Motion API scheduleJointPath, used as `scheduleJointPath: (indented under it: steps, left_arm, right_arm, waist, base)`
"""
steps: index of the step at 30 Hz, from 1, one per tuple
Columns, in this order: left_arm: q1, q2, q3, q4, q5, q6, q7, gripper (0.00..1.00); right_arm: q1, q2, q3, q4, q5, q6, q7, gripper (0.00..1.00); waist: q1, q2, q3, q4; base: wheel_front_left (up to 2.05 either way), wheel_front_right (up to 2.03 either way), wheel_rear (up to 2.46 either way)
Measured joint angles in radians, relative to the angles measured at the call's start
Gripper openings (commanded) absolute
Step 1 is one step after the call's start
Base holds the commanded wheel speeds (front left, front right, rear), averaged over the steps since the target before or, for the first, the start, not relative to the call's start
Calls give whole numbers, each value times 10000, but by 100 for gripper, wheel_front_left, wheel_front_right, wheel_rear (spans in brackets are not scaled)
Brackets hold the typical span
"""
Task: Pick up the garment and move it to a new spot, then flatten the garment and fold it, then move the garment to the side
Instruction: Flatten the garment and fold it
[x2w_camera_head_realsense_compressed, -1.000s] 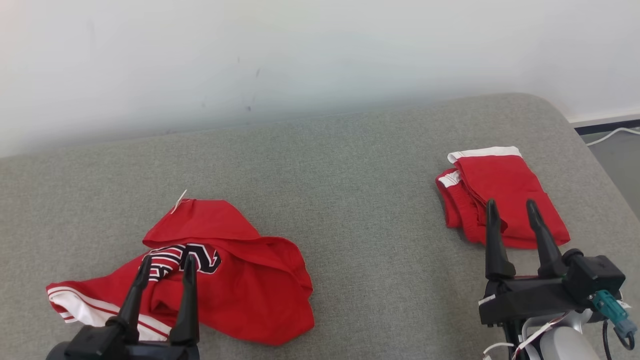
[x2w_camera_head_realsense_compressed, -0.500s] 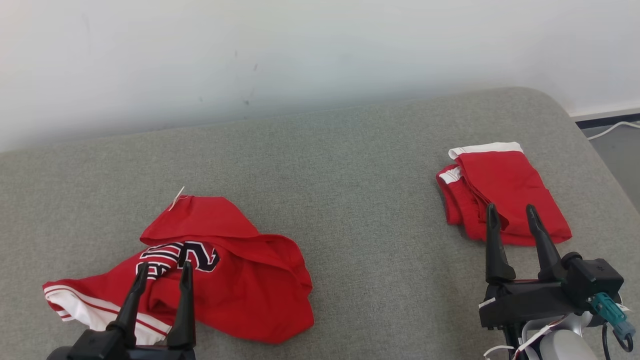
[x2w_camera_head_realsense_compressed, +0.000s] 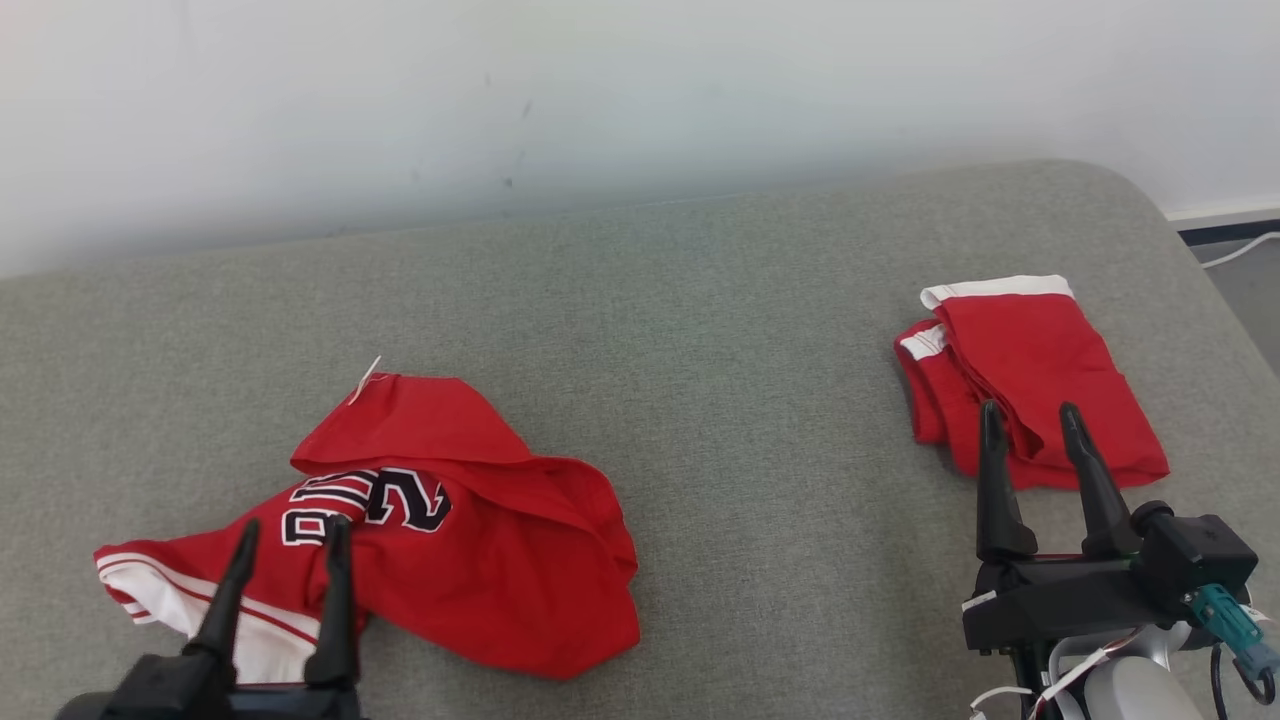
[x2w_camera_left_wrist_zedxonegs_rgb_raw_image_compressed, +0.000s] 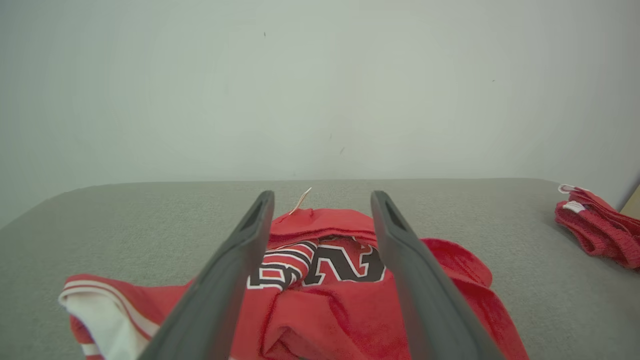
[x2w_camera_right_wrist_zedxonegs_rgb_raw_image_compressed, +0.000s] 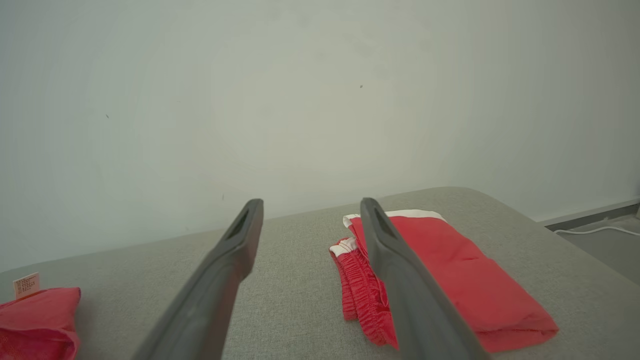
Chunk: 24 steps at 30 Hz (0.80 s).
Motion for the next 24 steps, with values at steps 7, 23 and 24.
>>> scheduleJointPath:
  steps: [7,23,24]
  left_arm:
    - [95,150,535,61,33,410,775,100]
    - [525,389,558,683,-579,213,3824,100]
    - [477,393,558,711,-579,209,3939,100]
  right_arm:
    - [161,-109,-198,-127,0,-31,0,100]
    - [108,-119,251,-270,-38,10,10,100]
    - [57,-117,299,-268,-65,15,12,100]
  waist:
    - [0,-1,121,329]
    - [0,-1,355,1748]
    - [0,0,400,1768]
  base:
    - [0,0,0]
    - [0,0,0]
    - [0,0,0]
